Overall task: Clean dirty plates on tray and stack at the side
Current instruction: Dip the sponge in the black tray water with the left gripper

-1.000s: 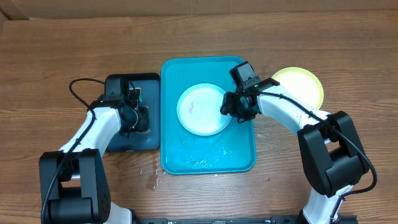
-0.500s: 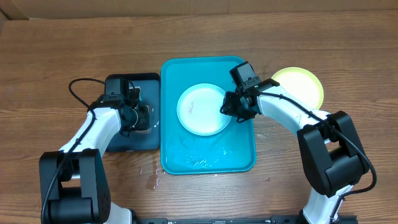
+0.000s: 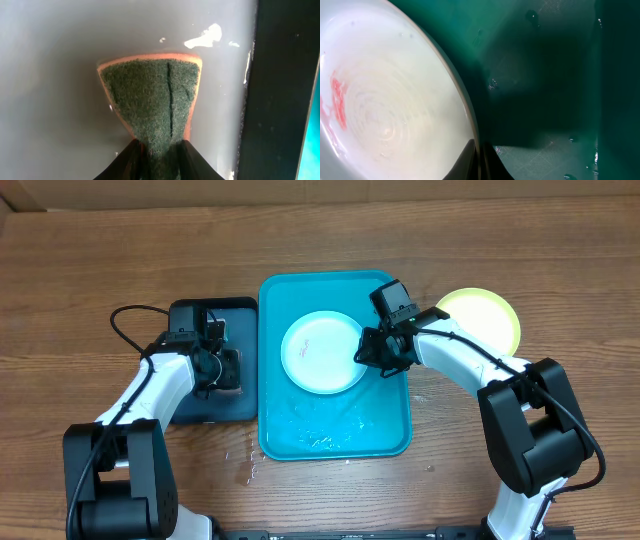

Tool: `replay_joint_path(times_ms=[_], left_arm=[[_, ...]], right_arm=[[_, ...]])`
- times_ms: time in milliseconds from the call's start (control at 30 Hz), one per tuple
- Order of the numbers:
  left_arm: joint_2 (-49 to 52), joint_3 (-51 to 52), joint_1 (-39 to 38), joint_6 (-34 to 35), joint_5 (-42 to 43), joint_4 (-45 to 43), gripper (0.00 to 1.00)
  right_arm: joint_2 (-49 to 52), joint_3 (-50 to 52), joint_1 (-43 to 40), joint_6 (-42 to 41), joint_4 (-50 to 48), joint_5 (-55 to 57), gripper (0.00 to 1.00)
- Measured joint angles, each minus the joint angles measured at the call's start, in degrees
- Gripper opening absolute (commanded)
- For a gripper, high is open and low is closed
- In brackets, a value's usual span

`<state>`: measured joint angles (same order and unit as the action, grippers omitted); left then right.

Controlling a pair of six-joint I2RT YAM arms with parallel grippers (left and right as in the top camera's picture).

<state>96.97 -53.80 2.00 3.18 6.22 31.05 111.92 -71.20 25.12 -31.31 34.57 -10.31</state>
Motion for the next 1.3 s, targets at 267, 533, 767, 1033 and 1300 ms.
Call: replay_joint_path(times_ms=[267, 533, 767, 1033, 1300], left_arm=[[0.00, 0.24, 0.00, 0.00, 0.00, -1.09, 0.26], [0.00, 0.31, 0.00, -0.02, 0.00, -1.16, 0.34], [0.00, 0.31, 0.00, 0.00, 0.00, -1.31, 0.39], [0.63, 0.33, 0.00, 0.13, 0.04, -2.56, 0.25], [1.79, 0.33, 0.00, -0.02, 0.22, -3.65, 0.04]], right_arm=[[0.00, 0.02, 0.00, 0.04, 0.11, -0.48, 0.04], [0.00, 0.02, 0.00, 0.04, 0.22, -0.90, 0.04], [0.00, 0.02, 0.00, 0.00, 0.46, -1.51, 0.04], [0.00, 0.02, 0.00, 0.04, 0.55, -1.86, 0.04], [0.00, 0.02, 0.00, 0.04, 0.63, -1.99, 0.04]])
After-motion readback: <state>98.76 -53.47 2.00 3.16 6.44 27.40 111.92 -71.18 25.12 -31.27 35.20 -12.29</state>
